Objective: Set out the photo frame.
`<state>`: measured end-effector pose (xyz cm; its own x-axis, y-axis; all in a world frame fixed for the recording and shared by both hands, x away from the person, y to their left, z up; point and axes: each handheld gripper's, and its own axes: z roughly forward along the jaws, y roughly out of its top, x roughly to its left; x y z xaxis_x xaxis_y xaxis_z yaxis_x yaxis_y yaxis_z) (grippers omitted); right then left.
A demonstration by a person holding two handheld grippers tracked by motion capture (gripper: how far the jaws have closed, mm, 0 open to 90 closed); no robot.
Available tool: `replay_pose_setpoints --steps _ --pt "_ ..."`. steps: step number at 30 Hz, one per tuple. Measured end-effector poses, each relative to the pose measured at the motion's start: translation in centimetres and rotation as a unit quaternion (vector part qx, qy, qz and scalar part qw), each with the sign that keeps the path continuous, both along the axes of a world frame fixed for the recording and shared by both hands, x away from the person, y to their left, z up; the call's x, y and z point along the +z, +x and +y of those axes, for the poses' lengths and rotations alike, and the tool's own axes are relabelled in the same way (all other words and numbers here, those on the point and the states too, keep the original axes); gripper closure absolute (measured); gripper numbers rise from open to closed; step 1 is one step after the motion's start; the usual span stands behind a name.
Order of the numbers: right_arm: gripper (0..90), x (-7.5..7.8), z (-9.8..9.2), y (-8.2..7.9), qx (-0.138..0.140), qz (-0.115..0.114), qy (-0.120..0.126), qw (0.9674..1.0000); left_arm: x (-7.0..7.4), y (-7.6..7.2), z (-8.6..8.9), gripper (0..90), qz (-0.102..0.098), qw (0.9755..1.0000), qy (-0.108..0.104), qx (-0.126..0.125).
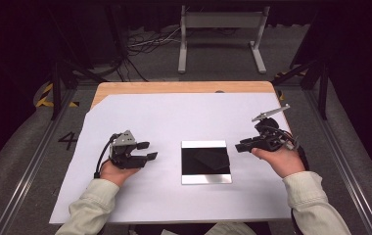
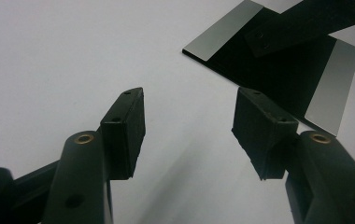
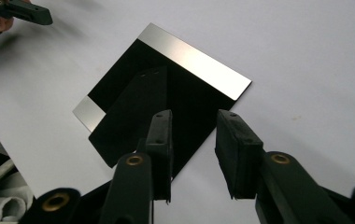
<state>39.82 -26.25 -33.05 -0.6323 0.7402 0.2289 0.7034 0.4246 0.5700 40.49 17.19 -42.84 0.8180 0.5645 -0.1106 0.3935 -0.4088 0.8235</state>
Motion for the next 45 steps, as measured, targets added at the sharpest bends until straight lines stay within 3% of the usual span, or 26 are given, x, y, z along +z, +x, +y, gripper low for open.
replay_pose_setpoints --steps 13,16,22,40,45 --pt "58.2 -0.8 1.0 0.5 -0.003 0.031 0.015 0.9994 0.0 0.0 0.0 44.2 0.002 1.0000 0.000 0.000" --pt "52.1 -1.1 1.1 0.6 -0.014 0.056 0.029 0.9979 0.0 0.0 0.0 44.1 -0.001 1.0000 0.001 -0.001" --pt "47.5 -1.6 1.6 0.6 -0.016 0.077 0.044 0.9959 0.0 -0.1 -0.1 44.1 0.001 1.0000 0.000 0.000" --pt "44.5 -3.4 2.7 0.8 -0.014 0.111 0.056 0.9922 0.0 -0.1 0.0 44.0 0.003 1.0000 -0.001 0.003" --pt "43.1 -4.0 3.2 1.0 -0.011 0.130 0.062 0.9895 0.0 -0.1 0.1 44.0 0.001 1.0000 -0.001 0.002"
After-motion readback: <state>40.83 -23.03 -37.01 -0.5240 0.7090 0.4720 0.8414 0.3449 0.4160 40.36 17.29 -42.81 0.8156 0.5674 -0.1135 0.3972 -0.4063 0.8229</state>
